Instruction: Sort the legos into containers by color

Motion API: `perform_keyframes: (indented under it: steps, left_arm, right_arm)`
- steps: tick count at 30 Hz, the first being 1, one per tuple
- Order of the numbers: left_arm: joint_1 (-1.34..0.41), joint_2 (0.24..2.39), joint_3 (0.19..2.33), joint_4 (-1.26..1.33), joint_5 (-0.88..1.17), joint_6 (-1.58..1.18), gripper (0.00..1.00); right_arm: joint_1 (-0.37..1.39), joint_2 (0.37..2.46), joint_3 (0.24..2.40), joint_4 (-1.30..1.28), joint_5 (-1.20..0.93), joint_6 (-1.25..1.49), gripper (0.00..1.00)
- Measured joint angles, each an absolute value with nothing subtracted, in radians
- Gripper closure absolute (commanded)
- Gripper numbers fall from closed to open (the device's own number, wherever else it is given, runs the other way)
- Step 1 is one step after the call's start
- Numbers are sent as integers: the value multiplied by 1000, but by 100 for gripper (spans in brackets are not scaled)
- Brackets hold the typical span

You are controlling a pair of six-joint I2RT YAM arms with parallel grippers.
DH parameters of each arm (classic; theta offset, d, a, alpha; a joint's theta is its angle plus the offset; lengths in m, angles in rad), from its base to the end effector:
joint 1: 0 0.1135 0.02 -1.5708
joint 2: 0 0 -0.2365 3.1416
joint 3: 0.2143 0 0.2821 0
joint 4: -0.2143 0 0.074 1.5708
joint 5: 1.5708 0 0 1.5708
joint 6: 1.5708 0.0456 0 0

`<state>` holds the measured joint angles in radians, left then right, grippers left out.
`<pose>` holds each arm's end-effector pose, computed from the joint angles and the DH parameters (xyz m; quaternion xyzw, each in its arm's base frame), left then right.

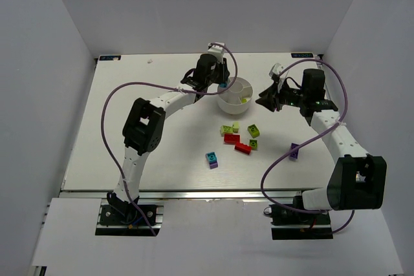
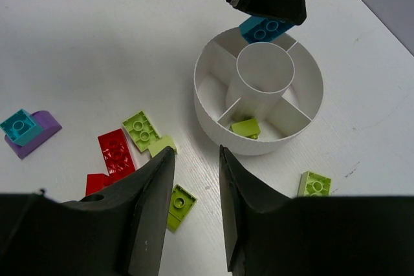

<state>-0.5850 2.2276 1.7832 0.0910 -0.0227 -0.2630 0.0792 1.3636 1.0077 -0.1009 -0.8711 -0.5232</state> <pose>0.4602 -0.3035 0.1951 0.1251 0.8108 -0.2267 0.5250 0.3396 0.0619 0.2595 -0.4413 0.6688 0.2438 0.5464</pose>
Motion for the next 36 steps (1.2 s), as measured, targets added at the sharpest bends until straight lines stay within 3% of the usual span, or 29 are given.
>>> perform_keyframes:
  steps: [4,7,10,13,14,21,22,24,25,28,30,31,32,36]
  left_arm:
    - [-585,2249,1783,91,-23,-266,48]
    - [-587,2254,1783,86,-23,-270,44]
    - [-588,2254,1784,93,-24,-270,36]
    - [-591,2253,1783,93,-27,-271,35]
    - [-593,2252,1783,95,-28,-271,35]
    - [-599,2167,1725,88,-77,-271,43]
    - [-599,2118,1680,94,-89,-271,50]
    - [-599,2012,1596,86,-117,-274,64]
    - [-599,1952,1556,79,-130,-274,69]
    - [-598,1747,1421,83,-160,-293,75]
    - [-595,1621,1336,85,-165,-316,72]
    - [-591,1547,1291,78,-165,-331,66]
    - [-588,1488,1248,70,-166,-347,49]
    - [-577,1294,1070,22,-178,-445,30]
  right_arm:
    - [79,1361,1004,-101,-871,-522,60]
    - [79,1356,1004,-102,-871,-522,56]
    - [79,1349,1004,-102,-874,-523,46]
    - [79,1343,1003,-109,-889,-531,29]
    - [79,1342,1003,-113,-894,-539,11]
    - [79,1307,908,-105,-896,-595,11]
    - [79,1312,902,-133,-889,-605,25]
    - [78,1361,929,-212,-887,-662,44]
    - [78,1396,955,-270,-894,-695,63]
    - [75,1482,1023,-393,-904,-750,80]
    - [74,1494,1023,-429,-889,-743,75]
    - [74,1494,1023,-440,-879,-734,64]
    - [75,1494,1023,-447,-862,-715,62]
    - [106,1494,1022,-459,-751,-649,38]
